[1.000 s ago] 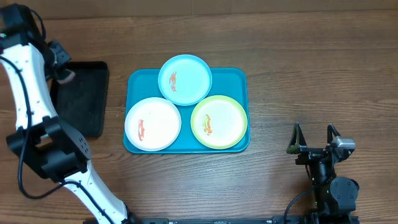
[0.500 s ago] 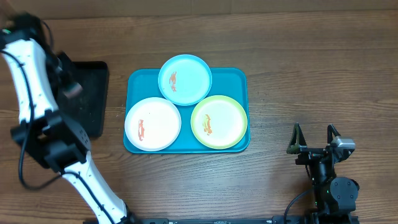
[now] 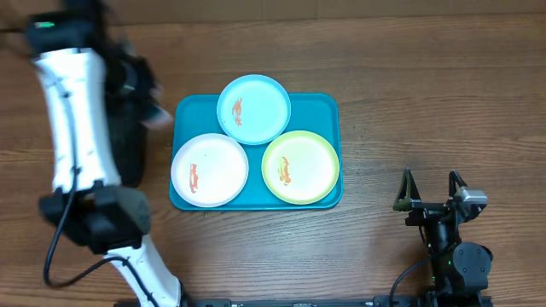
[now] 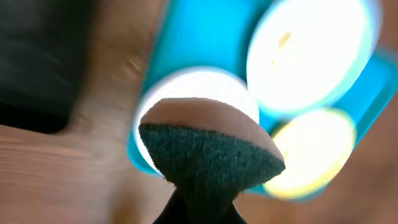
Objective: Clean dirty plates on tray and stack at the side
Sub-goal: 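Carry the sponge with the left gripper onto the white plate, then release the sponge on the white plate and raise the left gripper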
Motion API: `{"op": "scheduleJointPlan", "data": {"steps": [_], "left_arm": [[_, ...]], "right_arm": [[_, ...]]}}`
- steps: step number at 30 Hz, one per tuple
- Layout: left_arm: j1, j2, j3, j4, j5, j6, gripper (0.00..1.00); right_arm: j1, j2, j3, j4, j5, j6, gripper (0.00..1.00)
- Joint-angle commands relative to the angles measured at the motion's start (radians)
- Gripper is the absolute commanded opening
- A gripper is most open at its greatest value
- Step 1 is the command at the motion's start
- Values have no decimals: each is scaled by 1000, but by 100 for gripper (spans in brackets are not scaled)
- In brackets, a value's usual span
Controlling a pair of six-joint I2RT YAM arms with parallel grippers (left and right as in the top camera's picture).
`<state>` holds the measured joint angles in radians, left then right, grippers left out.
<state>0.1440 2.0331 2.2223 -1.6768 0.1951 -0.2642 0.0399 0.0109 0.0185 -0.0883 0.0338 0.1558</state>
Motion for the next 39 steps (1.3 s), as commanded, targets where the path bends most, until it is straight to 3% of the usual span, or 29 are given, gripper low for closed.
{"op": "scheduleJointPlan", "data": {"steps": [1, 8, 14, 15, 16, 17, 18, 20, 27, 34, 39], "left_arm": [[-121, 22, -205, 19, 33, 70, 4], [-237, 22, -523, 211, 8, 70, 4], [-254, 22, -665, 383, 4, 77, 4], [-253, 22, -670, 393, 0, 77, 10], [-253, 22, -671, 393, -4, 77, 36], [-253, 22, -670, 393, -10, 78, 69], [-253, 22, -670, 393, -19, 78, 82], [-253, 22, -670, 393, -20, 78, 92], [-243, 18, -608, 377, -18, 78, 91], [-175, -21, -289, 254, -18, 68, 89], [-50, -84, -132, 265, -19, -106, 98]], "right_arm": [[-2, -8, -10, 8, 10, -7, 100], [-2, -8, -10, 8, 10, -7, 100], [-2, -8, -10, 8, 10, -7, 100], [-2, -8, -10, 8, 10, -7, 100], [-2, -8, -10, 8, 10, -7, 100], [-2, -8, -10, 8, 10, -7, 100], [-2, -8, -10, 8, 10, -7, 100], [-2, -8, -10, 8, 10, -7, 100], [-2, -8, -10, 8, 10, -7, 100], [-2, -8, -10, 8, 10, -7, 100], [-2, -8, -10, 16, 67, -8, 100]]}}
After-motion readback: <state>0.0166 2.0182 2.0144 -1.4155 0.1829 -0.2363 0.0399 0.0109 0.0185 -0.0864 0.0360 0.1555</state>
